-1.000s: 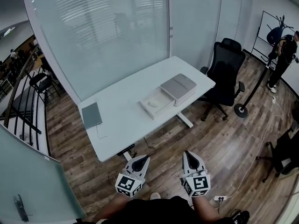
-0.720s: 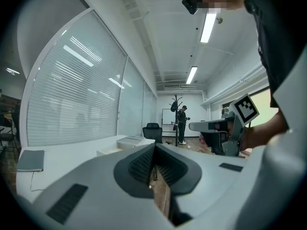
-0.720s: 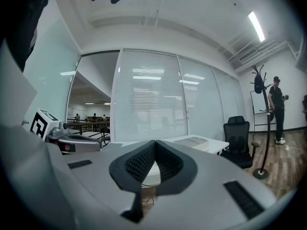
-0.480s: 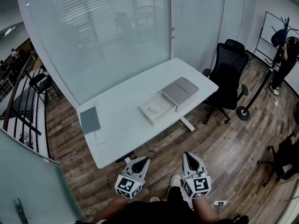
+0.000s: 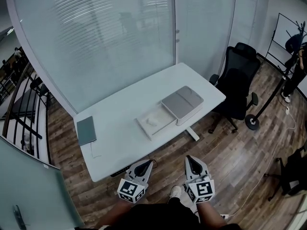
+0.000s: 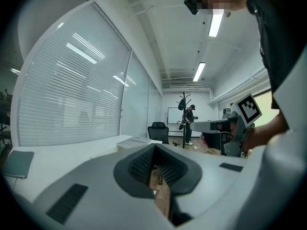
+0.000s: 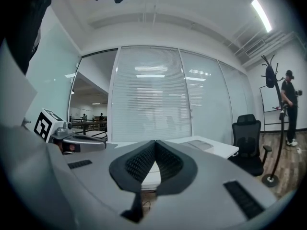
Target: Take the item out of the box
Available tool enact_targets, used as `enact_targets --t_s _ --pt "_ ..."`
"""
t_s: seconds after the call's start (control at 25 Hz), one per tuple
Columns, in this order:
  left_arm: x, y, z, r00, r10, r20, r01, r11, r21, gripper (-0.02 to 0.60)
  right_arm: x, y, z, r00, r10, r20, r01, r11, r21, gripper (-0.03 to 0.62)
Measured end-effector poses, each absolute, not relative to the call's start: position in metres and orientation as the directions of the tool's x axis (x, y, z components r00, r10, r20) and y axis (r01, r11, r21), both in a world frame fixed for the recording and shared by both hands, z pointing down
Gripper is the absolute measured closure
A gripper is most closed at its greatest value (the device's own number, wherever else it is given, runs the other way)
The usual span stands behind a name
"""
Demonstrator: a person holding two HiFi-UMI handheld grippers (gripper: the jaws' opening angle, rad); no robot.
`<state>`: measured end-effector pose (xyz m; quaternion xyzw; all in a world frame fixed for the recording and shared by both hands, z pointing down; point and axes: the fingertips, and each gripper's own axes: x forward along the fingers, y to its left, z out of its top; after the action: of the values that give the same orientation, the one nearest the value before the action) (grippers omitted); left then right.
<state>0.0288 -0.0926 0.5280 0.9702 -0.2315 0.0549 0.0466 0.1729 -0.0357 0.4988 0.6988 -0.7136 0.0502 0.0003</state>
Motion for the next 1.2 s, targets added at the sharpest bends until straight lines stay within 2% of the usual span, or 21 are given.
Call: enact_targets --t_s 0.6,1.2 --pt "0.093 -0.139 0.526 0.845 -0.516 0.14 -0.526 -0.849 0.047 0.571 0.243 -0.09 0.499 -0.117 -0.988 0.098 -0.992 0.111 -0.063 0.588" --pt "0.116 -0.163 0.533 0.811 -0.563 0.161 -0.576 -0.816 0.053 0.571 0.274 -0.124 0.511 -0.167 -0.981 0.101 -0.983 0.158 -0.09 0.588"
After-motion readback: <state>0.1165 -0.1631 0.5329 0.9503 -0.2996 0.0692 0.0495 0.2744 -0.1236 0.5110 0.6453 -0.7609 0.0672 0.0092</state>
